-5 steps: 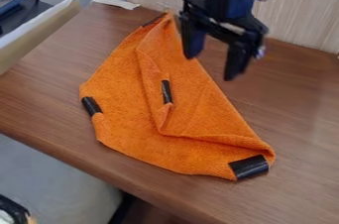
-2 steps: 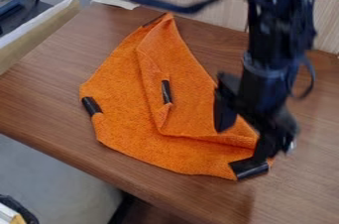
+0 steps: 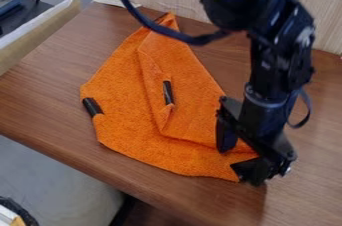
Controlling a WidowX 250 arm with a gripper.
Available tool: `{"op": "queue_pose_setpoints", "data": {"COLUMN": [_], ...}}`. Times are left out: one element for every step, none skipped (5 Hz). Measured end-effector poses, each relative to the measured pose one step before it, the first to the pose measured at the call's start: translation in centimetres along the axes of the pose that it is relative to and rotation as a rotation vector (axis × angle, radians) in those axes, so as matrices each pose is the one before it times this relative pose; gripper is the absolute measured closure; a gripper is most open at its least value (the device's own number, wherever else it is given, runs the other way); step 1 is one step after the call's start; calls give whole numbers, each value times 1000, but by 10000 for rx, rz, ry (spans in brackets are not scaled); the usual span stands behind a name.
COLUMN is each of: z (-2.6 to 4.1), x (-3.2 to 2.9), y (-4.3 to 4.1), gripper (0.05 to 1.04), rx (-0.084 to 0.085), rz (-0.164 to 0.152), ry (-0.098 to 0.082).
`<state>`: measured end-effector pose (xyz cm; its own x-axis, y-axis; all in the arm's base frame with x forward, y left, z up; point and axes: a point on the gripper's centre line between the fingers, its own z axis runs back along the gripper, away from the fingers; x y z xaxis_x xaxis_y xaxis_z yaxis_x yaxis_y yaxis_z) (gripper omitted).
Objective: The cloth was folded
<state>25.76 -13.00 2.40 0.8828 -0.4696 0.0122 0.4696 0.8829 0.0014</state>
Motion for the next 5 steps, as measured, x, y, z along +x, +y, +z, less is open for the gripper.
{"op": "queue_pose_setpoints", "data": {"z": [-227,-97,-13,288,1677], "x": [224,333,-86,-217,-162], "y": [-95,295,63,-21,66], "gripper": [218,497,758,927,986], "rx": [-35,183,12,13,-164], "rz": [77,67,5,-70,-60], "ry": [15,-15,15,15,-308]}}
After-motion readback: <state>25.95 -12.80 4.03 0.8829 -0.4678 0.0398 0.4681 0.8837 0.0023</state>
